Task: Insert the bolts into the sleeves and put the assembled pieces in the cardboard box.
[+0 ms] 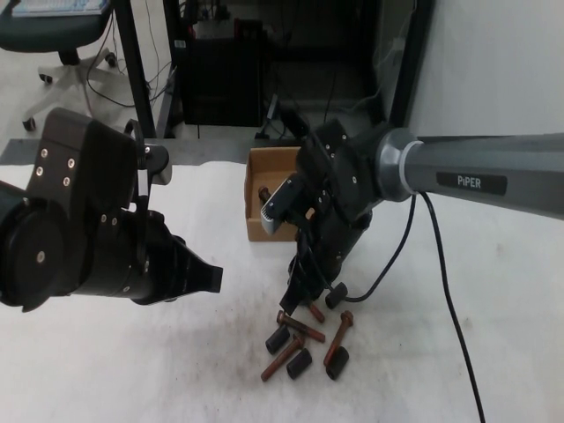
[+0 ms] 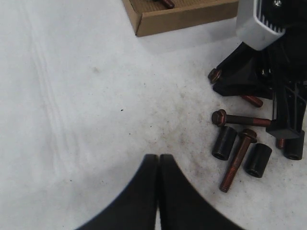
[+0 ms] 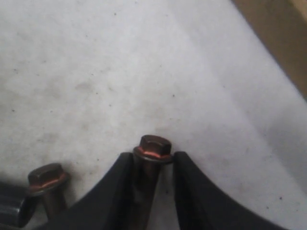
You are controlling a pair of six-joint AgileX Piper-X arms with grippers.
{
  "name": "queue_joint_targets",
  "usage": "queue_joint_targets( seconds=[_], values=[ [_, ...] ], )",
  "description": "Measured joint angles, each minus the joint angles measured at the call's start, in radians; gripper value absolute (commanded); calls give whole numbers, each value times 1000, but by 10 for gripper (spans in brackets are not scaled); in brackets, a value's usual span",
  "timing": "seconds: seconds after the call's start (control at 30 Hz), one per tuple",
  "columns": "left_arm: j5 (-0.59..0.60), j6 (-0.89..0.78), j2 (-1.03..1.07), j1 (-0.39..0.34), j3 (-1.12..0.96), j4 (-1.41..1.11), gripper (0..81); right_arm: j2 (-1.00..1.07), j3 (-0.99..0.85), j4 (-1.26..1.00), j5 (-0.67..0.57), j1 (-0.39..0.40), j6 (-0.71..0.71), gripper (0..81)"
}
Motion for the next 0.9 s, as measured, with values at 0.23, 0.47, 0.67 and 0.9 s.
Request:
queue_joint_targets(
  seconds=[0.23, 0.47, 0.67, 0.9],
  values=[
    [0, 0, 0, 0, 0, 2, 3, 0, 0, 0, 61, 8, 4, 9],
    [0, 0, 0, 0, 0, 2, 3, 0, -1, 1, 75, 11, 4, 9],
    [0, 0, 0, 0, 0, 2, 3, -39, 5, 19, 101, 9, 30, 9],
    [42, 0, 0, 0, 0, 2, 3, -232, 15, -24, -49, -46, 214, 9]
  ],
)
